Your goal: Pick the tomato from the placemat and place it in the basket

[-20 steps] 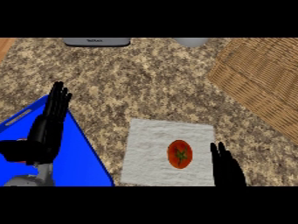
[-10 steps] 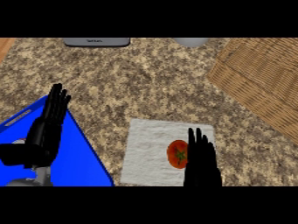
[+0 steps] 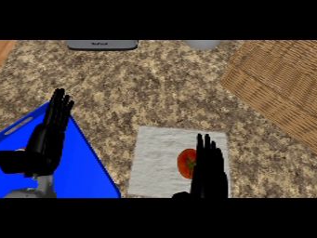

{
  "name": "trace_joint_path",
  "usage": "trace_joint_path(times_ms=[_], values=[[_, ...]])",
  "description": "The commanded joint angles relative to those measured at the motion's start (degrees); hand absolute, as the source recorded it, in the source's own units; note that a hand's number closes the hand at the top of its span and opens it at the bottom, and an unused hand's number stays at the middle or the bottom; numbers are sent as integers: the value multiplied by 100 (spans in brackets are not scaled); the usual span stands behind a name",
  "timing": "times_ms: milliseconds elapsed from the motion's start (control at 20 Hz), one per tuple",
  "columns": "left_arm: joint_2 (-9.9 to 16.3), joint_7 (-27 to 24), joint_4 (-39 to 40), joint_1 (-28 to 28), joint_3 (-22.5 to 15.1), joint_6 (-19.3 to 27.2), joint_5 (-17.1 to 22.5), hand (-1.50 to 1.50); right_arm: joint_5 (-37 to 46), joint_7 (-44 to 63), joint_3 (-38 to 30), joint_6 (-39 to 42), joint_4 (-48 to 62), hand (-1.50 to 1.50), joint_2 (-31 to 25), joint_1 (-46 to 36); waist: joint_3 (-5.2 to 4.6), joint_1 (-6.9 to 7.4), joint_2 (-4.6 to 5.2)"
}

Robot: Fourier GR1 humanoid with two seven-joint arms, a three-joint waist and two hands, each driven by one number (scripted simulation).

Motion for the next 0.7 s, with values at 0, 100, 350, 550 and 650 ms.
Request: trace_joint_path(times_ms=[0, 100, 350, 550, 650], values=[[-158, 133, -18, -217, 40, 49, -192, 0, -99, 86, -152, -322, 288, -150, 29, -109, 0, -6, -2], [-58, 52, 99, -145, 240, -82, -86, 0, -411, 197, -338, -303, 495, -150, 29, -624, 0, 6, 1], [-117, 193, -464, 232, 141, -109, -128, 0, -215, -92, -187, 544, 588, 150, 28, -679, -1, 26, -7], [-243, 140, 73, -103, 162, -125, -332, 0, -346, -124, -103, 320, 995, 150, 27, -977, -1, 8, 0], [-316, 383, -556, 229, -5, -31, -402, 0, -70, 101, 112, 446, 729, 150, 27, -803, -1, 16, -7]])
